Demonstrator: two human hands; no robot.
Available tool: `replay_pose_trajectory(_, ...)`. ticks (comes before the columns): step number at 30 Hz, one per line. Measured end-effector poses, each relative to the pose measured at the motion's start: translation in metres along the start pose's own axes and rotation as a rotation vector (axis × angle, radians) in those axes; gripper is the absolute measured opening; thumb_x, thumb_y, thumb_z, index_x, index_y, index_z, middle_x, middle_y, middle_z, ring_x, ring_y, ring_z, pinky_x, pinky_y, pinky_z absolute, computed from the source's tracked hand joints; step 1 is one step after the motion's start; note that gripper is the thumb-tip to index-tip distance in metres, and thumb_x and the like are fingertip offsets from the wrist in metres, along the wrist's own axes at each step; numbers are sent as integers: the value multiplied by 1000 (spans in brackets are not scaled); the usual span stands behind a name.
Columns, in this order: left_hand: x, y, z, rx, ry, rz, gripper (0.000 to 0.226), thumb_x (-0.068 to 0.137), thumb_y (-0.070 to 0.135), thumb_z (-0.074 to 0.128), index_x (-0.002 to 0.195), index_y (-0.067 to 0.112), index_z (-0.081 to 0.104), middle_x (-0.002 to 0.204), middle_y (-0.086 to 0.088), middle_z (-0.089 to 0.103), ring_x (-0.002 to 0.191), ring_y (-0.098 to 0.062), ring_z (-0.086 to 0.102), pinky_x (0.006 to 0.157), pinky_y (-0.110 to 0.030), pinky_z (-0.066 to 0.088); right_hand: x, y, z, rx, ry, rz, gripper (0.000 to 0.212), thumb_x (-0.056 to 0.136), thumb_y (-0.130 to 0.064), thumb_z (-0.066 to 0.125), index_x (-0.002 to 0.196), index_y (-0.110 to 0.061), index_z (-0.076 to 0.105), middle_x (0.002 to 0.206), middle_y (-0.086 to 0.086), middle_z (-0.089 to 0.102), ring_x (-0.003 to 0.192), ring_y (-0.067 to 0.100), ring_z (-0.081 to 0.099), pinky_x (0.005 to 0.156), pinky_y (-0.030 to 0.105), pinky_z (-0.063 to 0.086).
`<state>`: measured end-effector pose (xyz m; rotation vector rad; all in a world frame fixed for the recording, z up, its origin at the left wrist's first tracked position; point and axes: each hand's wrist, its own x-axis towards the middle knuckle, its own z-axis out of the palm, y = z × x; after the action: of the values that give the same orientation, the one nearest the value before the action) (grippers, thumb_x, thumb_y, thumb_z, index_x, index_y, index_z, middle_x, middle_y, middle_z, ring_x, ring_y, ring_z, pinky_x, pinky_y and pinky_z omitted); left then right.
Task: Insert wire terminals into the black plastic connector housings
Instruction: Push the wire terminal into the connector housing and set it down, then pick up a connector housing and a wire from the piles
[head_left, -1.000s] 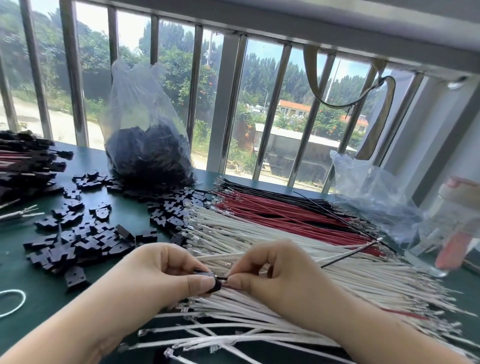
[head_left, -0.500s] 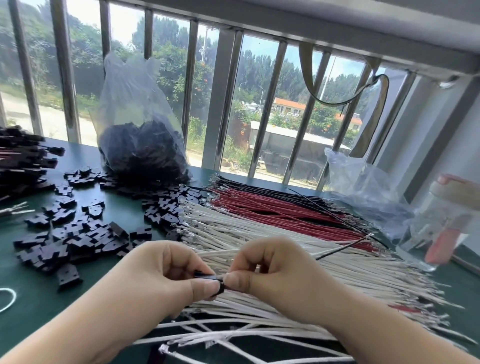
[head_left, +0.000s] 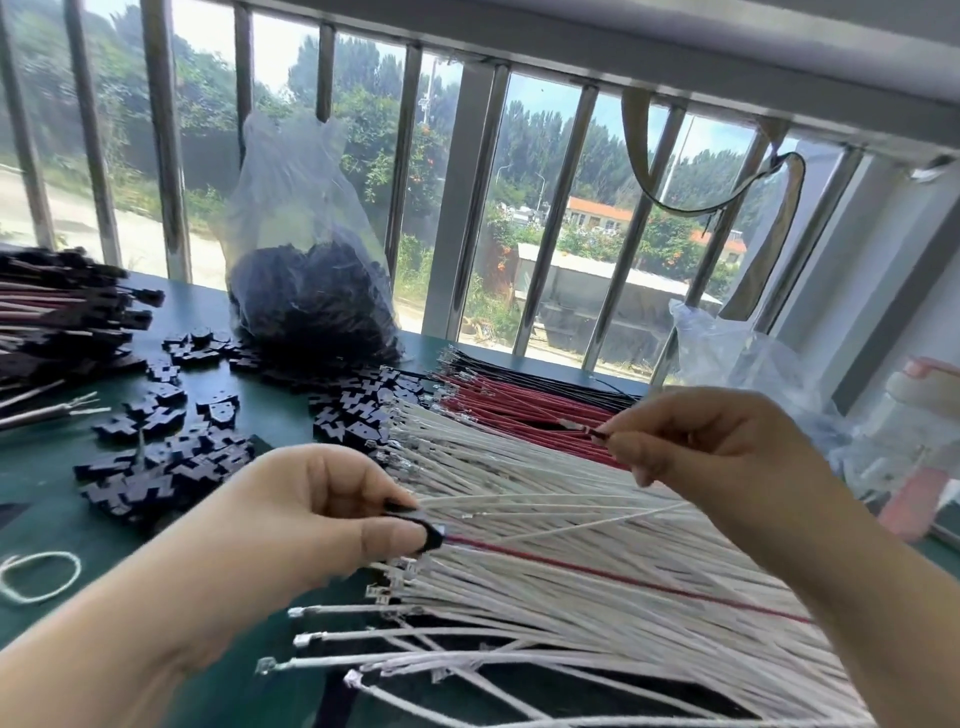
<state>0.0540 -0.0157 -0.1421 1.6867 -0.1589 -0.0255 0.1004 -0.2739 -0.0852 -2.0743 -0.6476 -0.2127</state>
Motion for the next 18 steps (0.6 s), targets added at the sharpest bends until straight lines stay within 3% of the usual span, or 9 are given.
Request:
replay_pose_trajectory(2, 1, -4, 2, 16, 17, -5, 36, 33, 31, 81, 67, 18, 75, 55, -4, 69, 40, -3, 55, 37, -8, 38, -2, -7, 13, -40, -114, -83, 21, 63, -55, 67, 79, -43, 74, 71, -10, 67, 59, 11, 57, 56, 16, 46)
replay_pose_trajectory(4, 2, -7, 1, 28, 40, -4, 43, 28, 33, 82, 68, 19, 76, 62, -6, 72, 49, -6, 62, 45, -11, 46, -5, -9, 25, -92, -174, -114, 19, 66, -53, 66, 79, -44, 74, 69, -14, 64, 56, 3, 52, 54, 11, 41)
replay_pose_trajectory(9, 1, -8, 4, 72, -4, 4, 49, 26, 43, 87, 71, 25, 77, 71, -6, 74, 58, -11, 64, 58, -19, 54, -10, -11, 39, -112, -175, -117, 11, 71, -33, 76, 75, -43, 74, 64, -17, 57, 62, -2, 54, 61, 6, 39)
replay_pose_trajectory(12, 1, -8, 3, 68, -15, 12, 61, 19, 53, 90, 71, 23, 77, 67, -8, 73, 55, -10, 59, 56, -18, 51, -12, -10, 46, -135, -173, -124, 17, 72, -24, 78, 74, -41, 74, 67, -17, 58, 66, 0, 56, 63, 6, 40)
replay_pose_trajectory(18, -1, 0, 6, -36, -37, 10, 38, 27, 30, 84, 63, 20, 77, 58, -3, 71, 49, -4, 61, 50, -11, 47, -15, -9, 54, -133, -136, -170, 19, 72, -15, 80, 71, -34, 76, 65, -19, 57, 66, -4, 58, 58, 1, 38)
